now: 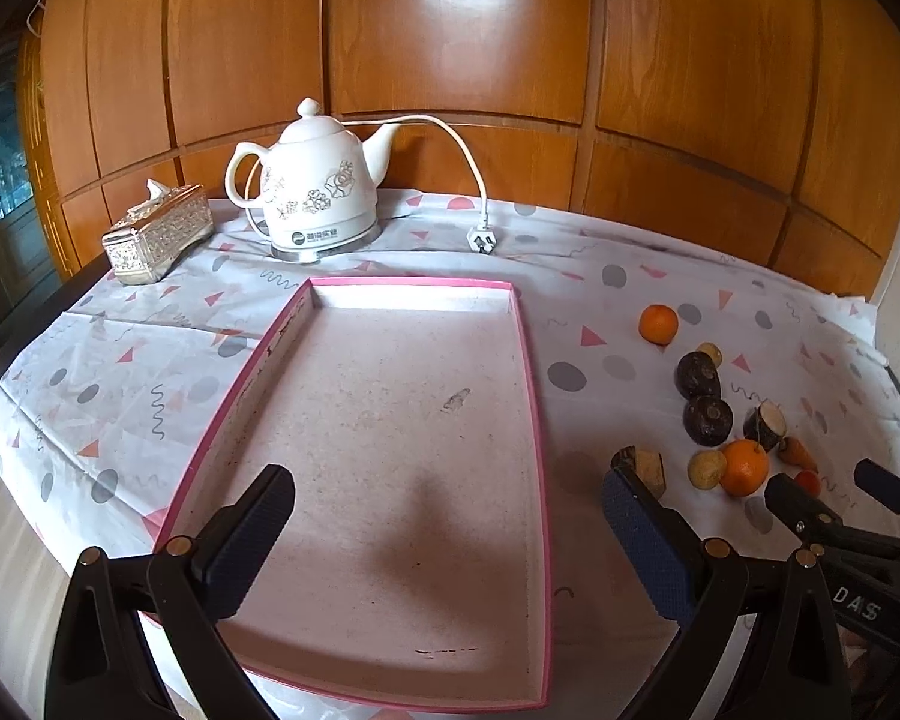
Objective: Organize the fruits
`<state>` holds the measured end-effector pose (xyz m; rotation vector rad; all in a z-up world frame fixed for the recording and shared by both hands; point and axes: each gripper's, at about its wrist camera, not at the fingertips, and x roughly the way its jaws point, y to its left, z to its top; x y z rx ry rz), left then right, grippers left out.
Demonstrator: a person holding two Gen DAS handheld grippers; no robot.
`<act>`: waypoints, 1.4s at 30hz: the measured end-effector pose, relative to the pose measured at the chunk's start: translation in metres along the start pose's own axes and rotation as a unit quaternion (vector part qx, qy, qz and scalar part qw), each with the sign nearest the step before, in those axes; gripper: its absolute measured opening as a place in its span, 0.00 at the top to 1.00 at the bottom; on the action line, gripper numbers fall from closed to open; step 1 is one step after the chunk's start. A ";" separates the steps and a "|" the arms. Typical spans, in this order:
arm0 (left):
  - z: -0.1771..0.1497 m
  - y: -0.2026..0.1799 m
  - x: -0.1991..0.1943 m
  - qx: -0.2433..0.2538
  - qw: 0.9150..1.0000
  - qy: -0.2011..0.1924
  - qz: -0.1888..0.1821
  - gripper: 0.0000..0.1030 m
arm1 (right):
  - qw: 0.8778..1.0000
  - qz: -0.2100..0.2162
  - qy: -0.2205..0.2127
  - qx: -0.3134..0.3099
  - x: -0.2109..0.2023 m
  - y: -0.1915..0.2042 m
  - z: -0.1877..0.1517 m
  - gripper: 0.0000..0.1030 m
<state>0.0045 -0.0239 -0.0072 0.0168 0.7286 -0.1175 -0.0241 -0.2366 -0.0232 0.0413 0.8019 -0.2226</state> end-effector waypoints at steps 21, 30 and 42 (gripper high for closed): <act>-0.006 -0.001 -0.002 -0.002 0.999 0.009 -0.031 0.00 | 1.000 -0.003 0.009 -0.003 0.002 0.000 0.000 0.01; -0.009 -0.003 -0.006 0.004 0.999 0.012 -0.048 0.00 | 1.000 -0.003 0.012 -0.011 0.003 0.003 -0.001 0.01; -0.004 -0.029 0.001 0.056 0.994 0.017 -0.092 0.00 | 0.998 0.016 0.037 0.040 0.013 -0.037 0.001 0.03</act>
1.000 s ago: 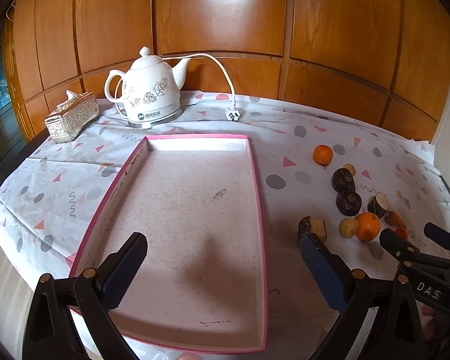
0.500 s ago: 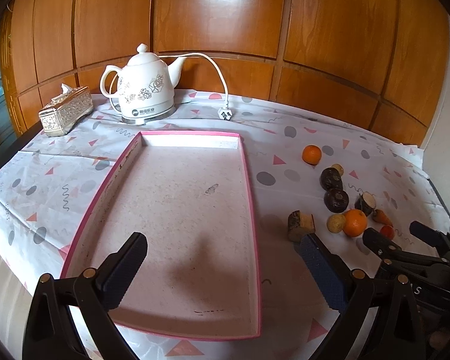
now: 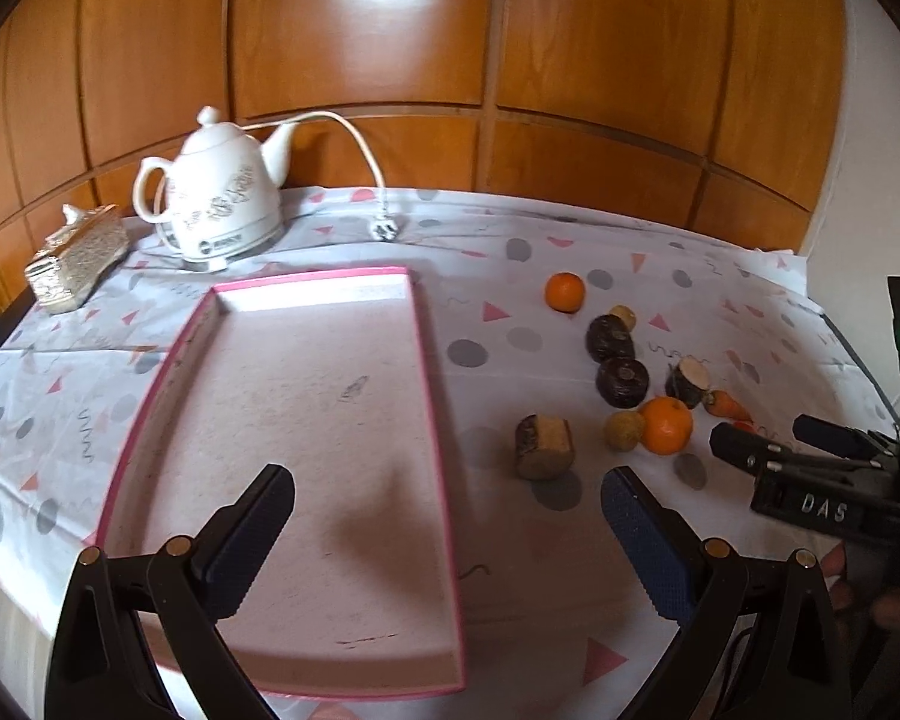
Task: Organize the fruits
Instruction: 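Grasp the cut wooden log piece with the left tool while the right tool grasps the red tomato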
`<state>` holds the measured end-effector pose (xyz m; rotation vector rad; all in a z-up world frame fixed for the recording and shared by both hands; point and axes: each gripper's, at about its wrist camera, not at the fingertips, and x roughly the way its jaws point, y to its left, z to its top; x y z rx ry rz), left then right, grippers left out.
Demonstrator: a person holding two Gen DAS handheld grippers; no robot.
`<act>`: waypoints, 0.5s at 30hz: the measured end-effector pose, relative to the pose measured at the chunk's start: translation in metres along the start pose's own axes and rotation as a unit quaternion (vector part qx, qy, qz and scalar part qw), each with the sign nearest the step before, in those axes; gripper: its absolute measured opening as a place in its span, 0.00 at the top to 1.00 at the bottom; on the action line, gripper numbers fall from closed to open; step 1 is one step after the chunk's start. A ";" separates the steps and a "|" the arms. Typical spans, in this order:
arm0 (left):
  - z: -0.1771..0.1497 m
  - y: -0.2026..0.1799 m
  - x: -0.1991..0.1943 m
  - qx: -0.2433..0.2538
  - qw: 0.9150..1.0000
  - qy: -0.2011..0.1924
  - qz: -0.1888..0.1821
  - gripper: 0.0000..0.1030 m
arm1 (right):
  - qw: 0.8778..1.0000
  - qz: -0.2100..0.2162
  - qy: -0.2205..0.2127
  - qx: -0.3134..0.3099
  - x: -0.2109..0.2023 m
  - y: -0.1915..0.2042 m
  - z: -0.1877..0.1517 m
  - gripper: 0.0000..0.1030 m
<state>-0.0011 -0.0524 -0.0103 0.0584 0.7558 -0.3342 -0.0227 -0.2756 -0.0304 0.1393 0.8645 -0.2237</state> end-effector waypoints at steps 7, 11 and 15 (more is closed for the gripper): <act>0.009 -0.018 0.019 0.033 0.999 0.021 0.015 0.00 | 1.000 -0.028 -0.006 0.004 0.006 -0.026 0.002 0.10; 0.016 -0.029 0.028 0.048 0.999 0.022 0.006 0.01 | 0.999 -0.035 -0.005 0.010 0.009 -0.039 0.002 0.19; 0.024 -0.044 0.043 0.067 0.997 0.034 -0.029 0.19 | 0.999 -0.040 0.000 0.007 0.015 -0.048 0.001 0.36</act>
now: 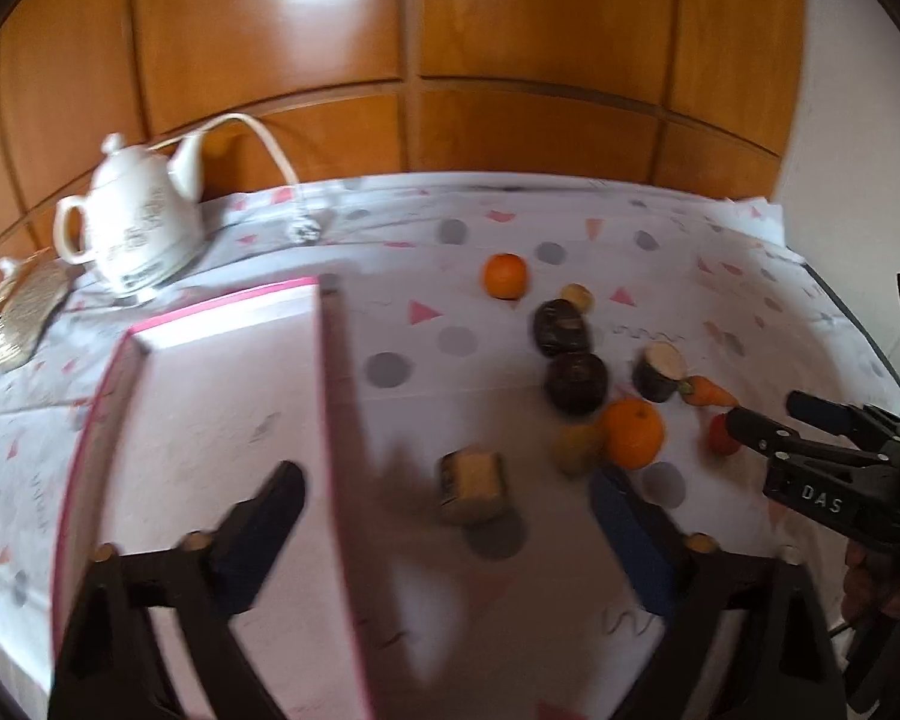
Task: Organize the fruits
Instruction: 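Grasp the cut wooden log piece with the left tool while the right tool grasps the red tomato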
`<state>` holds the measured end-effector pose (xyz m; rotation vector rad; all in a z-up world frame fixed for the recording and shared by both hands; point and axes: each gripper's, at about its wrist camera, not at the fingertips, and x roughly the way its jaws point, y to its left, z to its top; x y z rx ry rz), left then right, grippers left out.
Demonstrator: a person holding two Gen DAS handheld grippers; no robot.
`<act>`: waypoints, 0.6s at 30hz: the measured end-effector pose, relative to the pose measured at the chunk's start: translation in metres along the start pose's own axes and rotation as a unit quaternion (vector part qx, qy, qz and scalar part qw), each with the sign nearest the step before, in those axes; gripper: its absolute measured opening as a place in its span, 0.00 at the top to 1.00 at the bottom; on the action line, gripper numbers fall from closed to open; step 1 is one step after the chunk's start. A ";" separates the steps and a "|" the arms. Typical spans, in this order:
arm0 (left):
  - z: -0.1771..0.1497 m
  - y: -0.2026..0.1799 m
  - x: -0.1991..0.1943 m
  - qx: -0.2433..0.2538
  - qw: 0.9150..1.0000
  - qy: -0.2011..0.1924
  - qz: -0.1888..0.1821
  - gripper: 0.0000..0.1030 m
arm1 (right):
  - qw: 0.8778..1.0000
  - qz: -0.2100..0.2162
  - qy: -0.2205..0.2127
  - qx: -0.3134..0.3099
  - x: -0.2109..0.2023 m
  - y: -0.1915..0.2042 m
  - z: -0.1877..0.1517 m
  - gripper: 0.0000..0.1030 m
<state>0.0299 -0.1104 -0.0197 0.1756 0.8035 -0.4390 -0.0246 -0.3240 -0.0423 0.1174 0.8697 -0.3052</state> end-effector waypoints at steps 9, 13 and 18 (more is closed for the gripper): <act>0.004 -0.006 0.033 -0.006 0.997 0.044 -0.060 0.26 | 1.000 0.009 0.010 -0.001 0.011 -0.005 -0.005 0.43; -0.001 -0.003 0.044 -0.009 0.997 0.060 -0.057 0.26 | 1.000 0.017 0.010 0.004 0.011 -0.006 -0.005 0.43; -0.005 -0.002 0.055 -0.005 0.996 0.074 -0.043 0.41 | 1.000 0.014 0.001 0.010 0.010 -0.011 -0.005 0.43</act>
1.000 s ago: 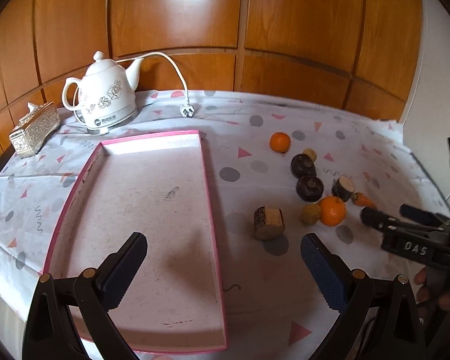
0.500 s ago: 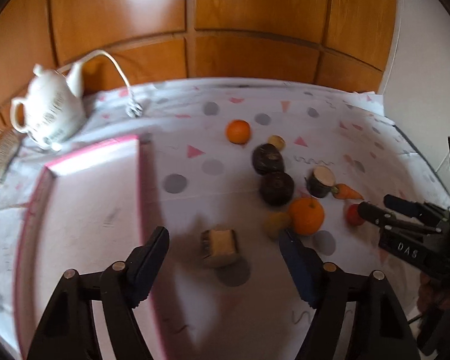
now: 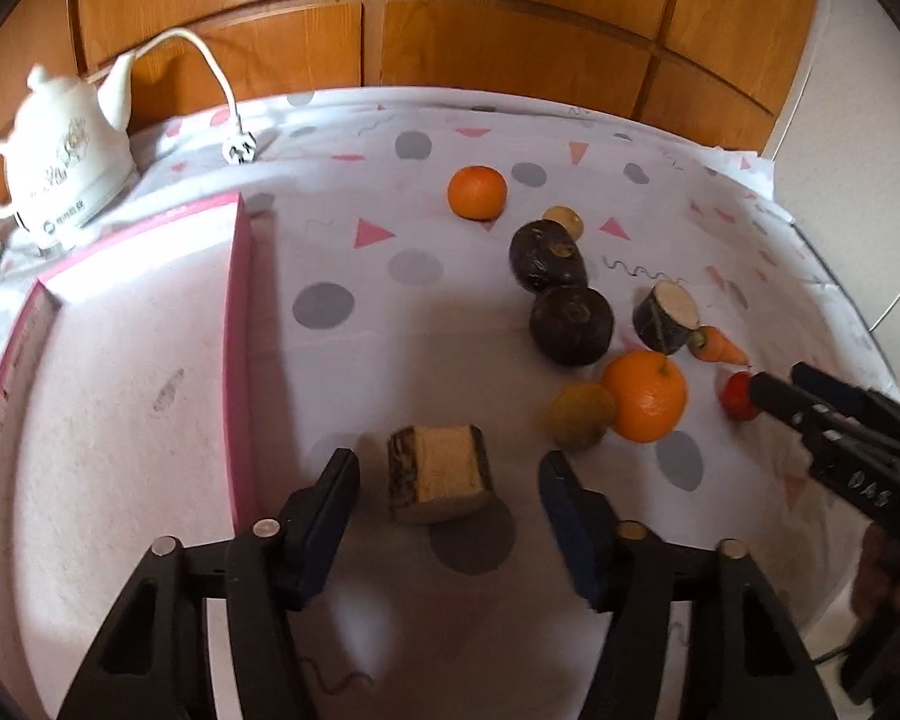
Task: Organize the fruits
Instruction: 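Grasp the cut wooden log piece with the left tool while the right tool grasps the red tomato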
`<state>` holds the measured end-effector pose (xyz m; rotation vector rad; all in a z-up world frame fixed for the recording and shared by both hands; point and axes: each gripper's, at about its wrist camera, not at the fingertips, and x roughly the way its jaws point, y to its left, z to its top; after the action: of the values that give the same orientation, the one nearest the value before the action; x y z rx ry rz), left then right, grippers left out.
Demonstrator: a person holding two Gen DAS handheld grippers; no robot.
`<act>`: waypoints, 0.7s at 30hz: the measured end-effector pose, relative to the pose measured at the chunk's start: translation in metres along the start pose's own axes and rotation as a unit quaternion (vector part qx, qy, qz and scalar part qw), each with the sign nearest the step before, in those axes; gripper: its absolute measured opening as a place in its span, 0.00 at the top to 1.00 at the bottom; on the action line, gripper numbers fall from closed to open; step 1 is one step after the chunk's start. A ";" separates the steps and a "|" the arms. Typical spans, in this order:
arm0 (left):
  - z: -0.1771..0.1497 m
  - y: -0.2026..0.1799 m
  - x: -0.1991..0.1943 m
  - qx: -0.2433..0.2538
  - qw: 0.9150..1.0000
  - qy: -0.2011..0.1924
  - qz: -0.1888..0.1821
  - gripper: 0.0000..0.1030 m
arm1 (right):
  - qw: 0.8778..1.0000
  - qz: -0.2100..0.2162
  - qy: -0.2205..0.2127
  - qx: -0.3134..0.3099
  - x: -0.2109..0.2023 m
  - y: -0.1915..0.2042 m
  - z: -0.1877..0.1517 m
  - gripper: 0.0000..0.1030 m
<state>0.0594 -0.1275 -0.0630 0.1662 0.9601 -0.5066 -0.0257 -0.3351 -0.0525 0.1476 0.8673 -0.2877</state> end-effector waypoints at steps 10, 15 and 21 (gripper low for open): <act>-0.001 -0.008 0.008 0.036 0.998 -0.011 0.041 0.67 | 1.000 0.018 0.000 0.014 0.001 -0.007 -0.002 0.43; -0.006 -0.014 -0.005 0.041 0.997 -0.053 0.036 0.67 | 0.999 0.034 0.002 0.016 0.002 -0.006 -0.005 0.43; -0.017 -0.017 -0.006 0.028 0.998 -0.045 0.021 0.67 | 0.999 0.041 0.013 0.010 0.011 0.001 -0.008 0.59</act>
<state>0.0358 -0.1348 -0.0665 0.2125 0.8524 -0.4980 -0.0240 -0.3341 -0.0664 0.2057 0.8823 -0.2194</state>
